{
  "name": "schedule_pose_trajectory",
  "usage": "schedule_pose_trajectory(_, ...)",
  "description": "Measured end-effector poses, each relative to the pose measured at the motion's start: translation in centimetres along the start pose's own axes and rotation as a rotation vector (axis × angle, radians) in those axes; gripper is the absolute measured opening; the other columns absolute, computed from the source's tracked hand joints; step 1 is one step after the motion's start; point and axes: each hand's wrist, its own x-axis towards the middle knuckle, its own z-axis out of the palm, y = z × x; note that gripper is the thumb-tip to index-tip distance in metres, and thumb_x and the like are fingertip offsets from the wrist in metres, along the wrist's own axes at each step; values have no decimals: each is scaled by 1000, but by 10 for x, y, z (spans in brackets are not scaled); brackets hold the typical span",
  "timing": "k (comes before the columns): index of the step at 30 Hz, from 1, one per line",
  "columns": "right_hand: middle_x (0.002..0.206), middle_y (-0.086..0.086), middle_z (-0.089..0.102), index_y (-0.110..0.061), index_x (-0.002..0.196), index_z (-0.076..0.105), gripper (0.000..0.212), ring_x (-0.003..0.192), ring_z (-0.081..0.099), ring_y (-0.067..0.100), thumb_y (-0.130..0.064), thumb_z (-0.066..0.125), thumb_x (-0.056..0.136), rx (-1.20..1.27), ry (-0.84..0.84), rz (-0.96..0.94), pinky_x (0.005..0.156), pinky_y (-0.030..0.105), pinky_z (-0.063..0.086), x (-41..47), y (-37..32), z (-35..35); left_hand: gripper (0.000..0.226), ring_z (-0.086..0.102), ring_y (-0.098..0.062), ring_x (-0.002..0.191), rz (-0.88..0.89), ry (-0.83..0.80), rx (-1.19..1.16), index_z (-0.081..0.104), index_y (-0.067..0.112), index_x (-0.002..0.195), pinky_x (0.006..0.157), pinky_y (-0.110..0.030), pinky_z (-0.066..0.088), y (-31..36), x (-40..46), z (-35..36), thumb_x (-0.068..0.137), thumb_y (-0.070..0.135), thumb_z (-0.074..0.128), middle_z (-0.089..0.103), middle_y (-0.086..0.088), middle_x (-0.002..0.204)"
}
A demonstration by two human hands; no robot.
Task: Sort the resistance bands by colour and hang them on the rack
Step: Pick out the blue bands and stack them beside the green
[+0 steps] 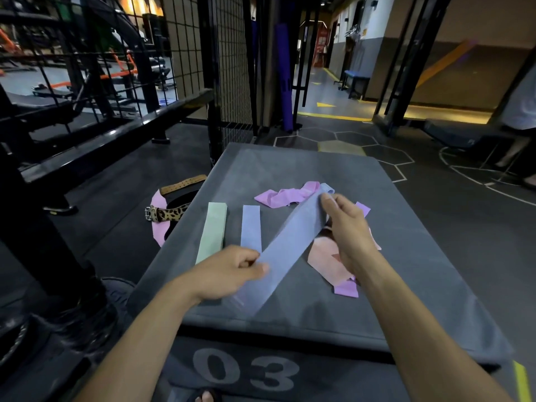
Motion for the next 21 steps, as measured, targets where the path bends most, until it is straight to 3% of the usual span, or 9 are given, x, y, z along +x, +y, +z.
schedule_pose_trajectory(2, 74, -3, 58, -11, 80, 64, 28, 68, 53, 12, -27, 55, 102, -82, 2, -181, 61, 27, 44, -3, -14, 5, 44, 24, -7, 54, -34, -66, 7, 32, 21, 67, 51, -24, 22, -6, 2, 3, 101, 27, 60, 26, 10, 60)
schedule_pose_trajectory(4, 67, -12, 54, -11, 80, 63, 26, 63, 47, 5, -23, 55, 102, -153, -12, -339, 59, 21, 40, -6, -29, 10, 31, 41, -6, 56, -89, -117, 10, 52, 16, 73, 57, -22, 40, -9, 4, 4, 101, 27, 60, 45, 10, 61)
schedule_pose_trajectory(5, 67, -14, 54, -10, 81, 64, 25, 63, 47, 4, -21, 56, 102, -174, -28, -408, 60, 20, 40, -7, -36, 12, 21, 53, -7, 64, -112, -142, 6, 61, 13, 84, 66, -25, 50, -11, 4, 4, 101, 27, 60, 57, 6, 70)
schedule_pose_trajectory(7, 71, -12, 58, -8, 86, 67, 21, 67, 51, 5, -18, 58, 102, -200, -80, -509, 63, 23, 44, -9, -46, 15, 16, 66, -8, 80, -126, -171, 31, 67, 12, 106, 77, -27, 55, -14, 4, 4, 100, 27, 61, 72, -2, 96)
schedule_pose_trajectory(9, 73, -10, 61, -5, 90, 70, 18, 68, 53, 5, -17, 60, 101, -210, -139, -555, 63, 24, 44, -11, -51, 19, 23, 68, -7, 90, -90, -125, 68, 66, 22, 117, 76, -20, 53, -15, 6, 1, 96, 32, 67, 72, 3, 111)
schedule_pose_trajectory(12, 72, -13, 64, -9, 90, 71, 12, 66, 56, 1, -15, 64, 98, -215, -201, -568, 60, 20, 44, -15, -56, 25, 37, 68, -8, 105, 15, 53, -45, 62, 27, 124, 95, -33, 54, -11, 9, -3, 90, 33, 74, 69, 9, 118)
schedule_pose_trajectory(15, 71, -16, 65, -18, 90, 70, 9, 66, 58, 0, -17, 65, 97, -215, -219, -573, 59, 17, 45, -19, -61, 28, 34, 68, -15, 108, 134, 128, -108, 66, 24, 121, 100, -41, 52, -3, 10, -5, 89, 36, 72, 70, 5, 118)
schedule_pose_trajectory(18, 72, -17, 66, -22, 90, 69, 9, 68, 59, 2, -18, 66, 97, -227, -205, -600, 59, 18, 46, -21, -65, 29, 12, 69, -22, 99, 196, 107, -63, 71, 18, 106, 95, -43, 53, 4, 9, -2, 97, 24, 67, 73, 2, 103)
schedule_pose_trajectory(21, 72, -17, 65, -22, 88, 68, 10, 67, 60, 2, -17, 66, 96, -222, -184, -621, 58, 20, 47, -22, -67, 30, 11, 67, -18, 86, 198, 93, 9, 71, 23, 91, 83, -34, 52, 6, 9, 1, 99, 25, 63, 71, 7, 86)
